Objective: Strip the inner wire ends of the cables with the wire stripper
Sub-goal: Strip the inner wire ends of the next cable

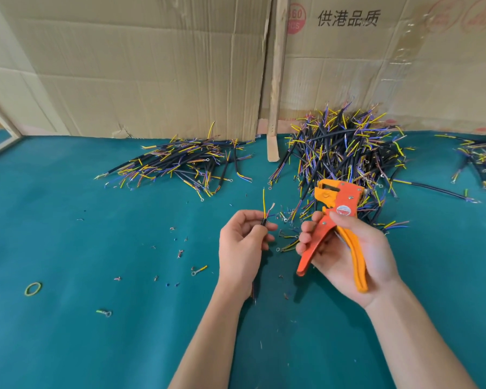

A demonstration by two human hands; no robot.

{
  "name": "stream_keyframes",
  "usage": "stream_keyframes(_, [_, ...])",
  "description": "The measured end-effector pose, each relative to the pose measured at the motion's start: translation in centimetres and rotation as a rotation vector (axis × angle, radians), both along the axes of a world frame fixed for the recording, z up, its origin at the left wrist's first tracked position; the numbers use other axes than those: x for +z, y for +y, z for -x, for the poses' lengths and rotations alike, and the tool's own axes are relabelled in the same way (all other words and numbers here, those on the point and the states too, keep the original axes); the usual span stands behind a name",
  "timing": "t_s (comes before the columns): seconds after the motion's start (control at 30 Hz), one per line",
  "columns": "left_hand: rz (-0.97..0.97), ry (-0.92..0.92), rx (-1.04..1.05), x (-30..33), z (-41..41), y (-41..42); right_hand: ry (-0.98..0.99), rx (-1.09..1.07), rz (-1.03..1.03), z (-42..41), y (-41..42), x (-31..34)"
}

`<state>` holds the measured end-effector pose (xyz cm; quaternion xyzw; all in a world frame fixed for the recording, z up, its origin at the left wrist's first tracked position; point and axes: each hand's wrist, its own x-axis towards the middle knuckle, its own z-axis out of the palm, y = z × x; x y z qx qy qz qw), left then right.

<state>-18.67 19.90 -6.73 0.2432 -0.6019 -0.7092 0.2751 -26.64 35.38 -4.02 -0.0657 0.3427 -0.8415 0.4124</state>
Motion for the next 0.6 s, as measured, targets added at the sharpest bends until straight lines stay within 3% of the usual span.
stream_keyframes(0.17, [-0.025,0.034,-0.265,3.4,4.1,1.5,0.117,0.283,0.224,0.0,0.7,0.5])
stream_keyframes(0.2, [0.040,0.028,-0.351,4.4,5.4,1.7,0.134,0.316,0.258,-0.2,0.8,0.5])
stream_keyframes(0.27, [0.356,-0.063,-0.430,6.1,7.9,1.4,0.139,0.310,0.264,-0.4,0.8,0.5])
stream_keyframes(0.33, [0.765,-0.249,-0.320,6.4,9.4,-0.6,0.123,0.239,0.209,-0.6,0.4,0.5])
stream_keyframes(0.37, [0.878,-0.376,-0.235,6.3,9.5,-2.1,0.111,0.202,0.179,-0.6,0.2,0.4])
stream_keyframes(0.5, [1.085,-0.841,0.044,4.0,7.5,-9.7,0.062,0.149,0.081,-0.9,-0.7,-0.1])
stream_keyframes(0.6, [1.226,-0.928,0.034,2.5,6.3,-12.1,0.042,0.136,0.004,-1.4,-1.4,-0.4])
